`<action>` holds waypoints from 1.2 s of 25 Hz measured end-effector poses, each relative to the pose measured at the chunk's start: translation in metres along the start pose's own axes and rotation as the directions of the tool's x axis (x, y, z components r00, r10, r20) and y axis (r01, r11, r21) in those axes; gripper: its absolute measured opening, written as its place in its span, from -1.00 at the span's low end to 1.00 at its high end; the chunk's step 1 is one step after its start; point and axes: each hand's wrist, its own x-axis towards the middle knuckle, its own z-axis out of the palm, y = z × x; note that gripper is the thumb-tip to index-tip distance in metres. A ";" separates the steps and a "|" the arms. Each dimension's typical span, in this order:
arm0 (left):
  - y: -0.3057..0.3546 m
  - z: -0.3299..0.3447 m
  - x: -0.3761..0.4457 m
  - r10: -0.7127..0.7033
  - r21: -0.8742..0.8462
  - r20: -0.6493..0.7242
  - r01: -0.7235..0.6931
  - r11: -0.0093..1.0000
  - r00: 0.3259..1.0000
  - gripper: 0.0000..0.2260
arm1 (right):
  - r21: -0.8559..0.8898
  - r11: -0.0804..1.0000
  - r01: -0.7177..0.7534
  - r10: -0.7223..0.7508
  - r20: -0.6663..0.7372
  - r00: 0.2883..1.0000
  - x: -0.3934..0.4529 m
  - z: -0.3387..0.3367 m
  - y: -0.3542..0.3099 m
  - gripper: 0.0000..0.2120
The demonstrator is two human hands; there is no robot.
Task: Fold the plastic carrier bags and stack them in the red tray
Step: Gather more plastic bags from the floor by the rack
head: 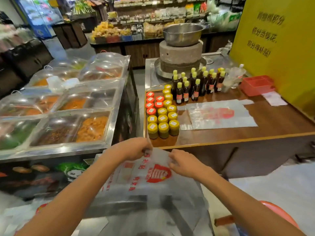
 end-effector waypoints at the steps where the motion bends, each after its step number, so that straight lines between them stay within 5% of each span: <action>1: 0.005 -0.008 0.011 0.029 -0.017 0.011 -0.029 0.999 1.000 -0.72 | -0.012 1.000 -0.027 0.026 -0.010 1.000 -0.005 -0.005 0.020 -0.77; 8: 0.030 -0.055 0.105 0.156 -0.236 0.061 -0.138 0.962 0.986 -0.41 | 0.084 0.972 -0.221 0.233 -0.181 0.955 -0.047 -0.056 0.155 -0.88; 13: 0.035 -0.072 0.193 0.138 0.012 0.045 -0.139 0.990 0.989 -0.76 | 0.068 0.966 -0.248 0.257 -0.275 0.926 -0.040 -0.109 0.221 -0.93; 15: 0.035 -0.078 0.232 0.162 0.049 -0.006 -0.161 0.986 0.987 -0.75 | 0.068 0.960 -0.271 0.278 -0.302 0.912 -0.032 -0.131 0.246 -0.95; 18: 0.035 -0.086 0.283 0.175 -0.048 -0.086 -0.180 0.983 0.981 -0.62 | 0.157 0.942 -0.296 0.332 -0.315 0.889 -0.022 -0.164 0.284 -0.93; 24: 0.024 -0.099 0.367 0.215 -0.140 -0.098 -0.227 0.964 0.972 -0.80 | -0.116 0.902 -0.416 0.393 -0.177 0.902 0.002 -0.217 0.358 -0.98; 30: 0.035 -0.116 0.425 0.218 -0.134 -0.062 -0.224 0.965 0.974 -0.77 | -0.077 0.872 -0.483 0.460 -0.210 0.863 0.026 -0.235 0.424 -0.66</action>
